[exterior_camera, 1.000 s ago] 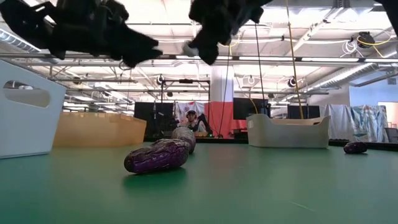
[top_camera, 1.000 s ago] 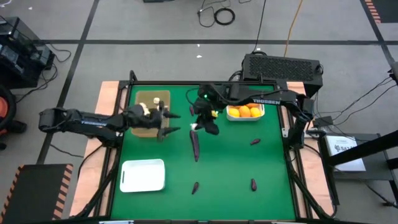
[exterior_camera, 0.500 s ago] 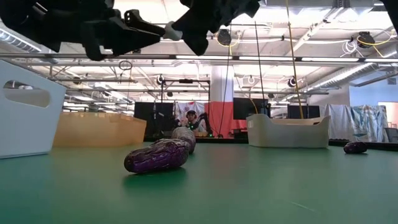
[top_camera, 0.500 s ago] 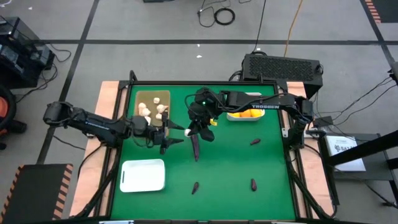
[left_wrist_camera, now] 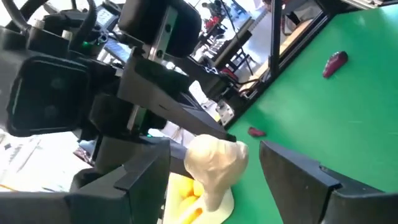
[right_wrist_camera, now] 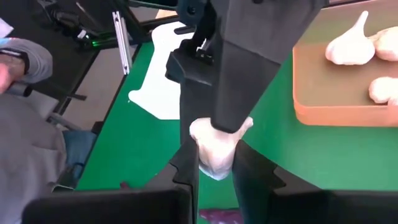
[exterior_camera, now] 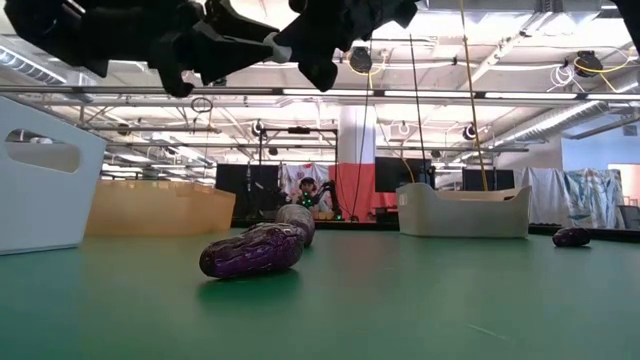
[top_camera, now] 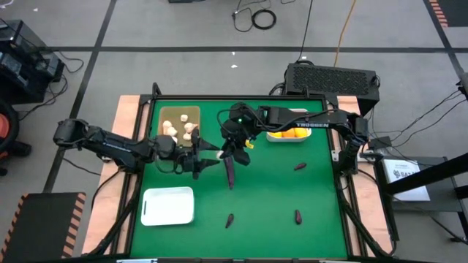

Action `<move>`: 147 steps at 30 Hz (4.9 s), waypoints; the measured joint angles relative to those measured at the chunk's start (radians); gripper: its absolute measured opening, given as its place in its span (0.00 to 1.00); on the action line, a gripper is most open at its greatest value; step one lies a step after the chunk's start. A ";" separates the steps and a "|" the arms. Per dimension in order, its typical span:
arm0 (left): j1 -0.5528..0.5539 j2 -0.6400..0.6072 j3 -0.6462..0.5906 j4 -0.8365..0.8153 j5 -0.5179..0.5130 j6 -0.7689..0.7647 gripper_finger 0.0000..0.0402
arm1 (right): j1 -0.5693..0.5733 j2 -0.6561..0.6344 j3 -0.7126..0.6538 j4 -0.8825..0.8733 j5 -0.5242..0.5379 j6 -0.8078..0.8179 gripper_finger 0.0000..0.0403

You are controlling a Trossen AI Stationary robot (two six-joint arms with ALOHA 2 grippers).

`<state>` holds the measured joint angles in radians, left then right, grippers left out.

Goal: Sort produce into baskets
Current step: Put the white garlic into the orange bin, then put the eggplant into the bottom white bin

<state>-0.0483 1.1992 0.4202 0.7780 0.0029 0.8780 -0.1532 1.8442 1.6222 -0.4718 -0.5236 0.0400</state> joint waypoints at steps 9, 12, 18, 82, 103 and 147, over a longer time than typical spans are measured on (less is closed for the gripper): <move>0.000 0.000 0.010 -0.006 -0.001 0.000 0.63 | 0.000 0.000 0.000 0.039 0.000 0.019 0.15; 0.000 0.000 0.010 -0.010 -0.004 0.000 0.63 | 0.000 0.000 0.000 0.043 0.000 0.024 0.15; 0.000 0.000 0.010 -0.010 -0.020 0.000 0.63 | 0.004 0.000 0.000 0.042 0.000 0.001 0.16; 0.653 -0.044 0.361 -1.545 -0.251 -0.794 0.34 | 0.143 0.006 0.001 -0.534 0.655 0.074 0.36; 0.799 0.129 0.365 -1.534 -0.160 -0.812 0.46 | 0.579 0.007 0.000 -0.768 1.122 0.451 0.36; -0.093 0.395 0.596 -1.118 -0.006 -0.399 0.54 | 0.934 0.007 -0.220 -0.211 1.212 0.918 0.36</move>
<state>-0.1415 1.5941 1.0161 -0.3403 -0.0029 0.4788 0.7807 1.8511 1.4021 -0.6827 0.6888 0.9583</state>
